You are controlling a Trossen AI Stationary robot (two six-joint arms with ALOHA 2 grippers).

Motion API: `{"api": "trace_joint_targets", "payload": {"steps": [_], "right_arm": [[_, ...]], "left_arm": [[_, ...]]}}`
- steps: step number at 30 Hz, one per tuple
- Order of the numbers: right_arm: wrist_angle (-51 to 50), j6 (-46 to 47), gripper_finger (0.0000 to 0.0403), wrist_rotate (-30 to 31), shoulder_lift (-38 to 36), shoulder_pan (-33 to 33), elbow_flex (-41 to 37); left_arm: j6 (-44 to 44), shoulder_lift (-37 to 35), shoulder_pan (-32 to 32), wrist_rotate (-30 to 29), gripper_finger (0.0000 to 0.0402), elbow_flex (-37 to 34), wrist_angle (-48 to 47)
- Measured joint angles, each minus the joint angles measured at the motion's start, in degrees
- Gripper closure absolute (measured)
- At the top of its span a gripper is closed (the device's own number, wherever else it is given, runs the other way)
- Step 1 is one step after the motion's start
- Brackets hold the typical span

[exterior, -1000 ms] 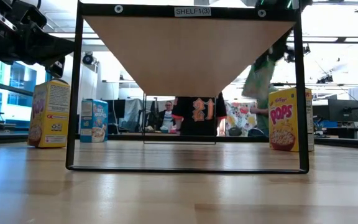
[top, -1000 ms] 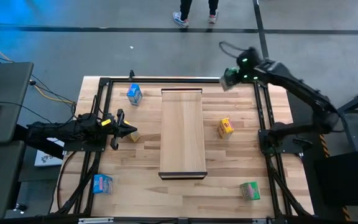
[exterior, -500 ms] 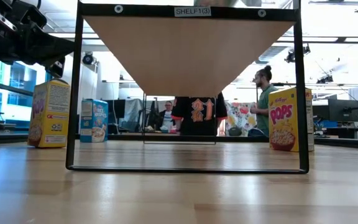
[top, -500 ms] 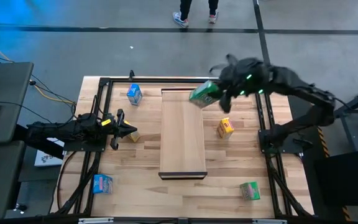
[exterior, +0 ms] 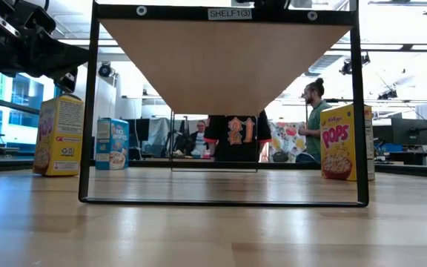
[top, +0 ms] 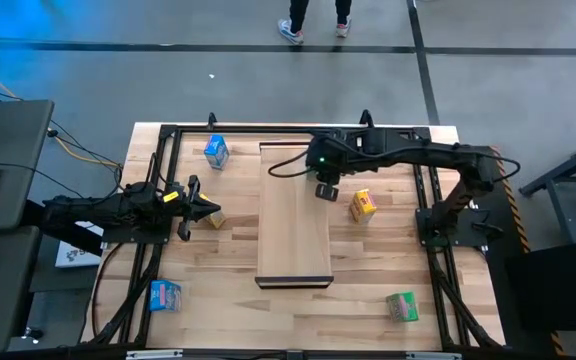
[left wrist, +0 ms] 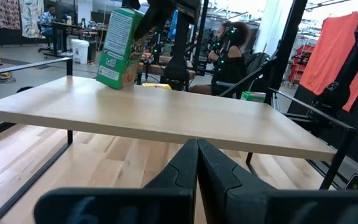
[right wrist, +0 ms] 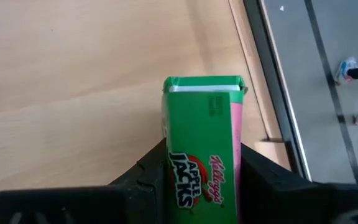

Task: Stack cereal on shelf
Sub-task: Put the top green cereal box on the shelf

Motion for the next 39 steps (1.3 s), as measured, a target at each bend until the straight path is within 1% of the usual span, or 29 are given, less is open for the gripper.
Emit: {"api": "trace_joint_targets", "payload": {"steps": [7,15,23,27,35,39], "right_arm": [[1.93,-0.68,0.0291,-1.33,0.05,-1.16,-0.1],[4.05,-2.56,0.0291,-6.41,-0.24,-2.77,0.89],[4.3,-2.63,0.0288,-7.81,-0.04,-4.91,0.89],[4.32,-2.62,0.0266,-9.09,-0.04,-5.59,0.89],[5.44,-3.2,0.0195,-10.24,-0.04,-5.74,0.89],[5.53,-4.53,0.0176,-9.9,-0.06,-5.74,0.89]], "left_arm": [[0.0,-0.02,0.0,-0.01,0.0401,-0.02,0.02],[0.0,-0.02,0.02,-0.01,0.0401,0.0,0.03],[0.0,-0.02,0.02,-0.01,0.0402,-0.01,0.02],[0.0,-0.02,0.01,-0.01,0.0402,-0.01,0.03],[0.0,-0.02,0.02,-0.01,0.0401,-0.02,0.04],[0.0,-0.02,0.01,-0.01,0.0402,0.0,0.03]]}}
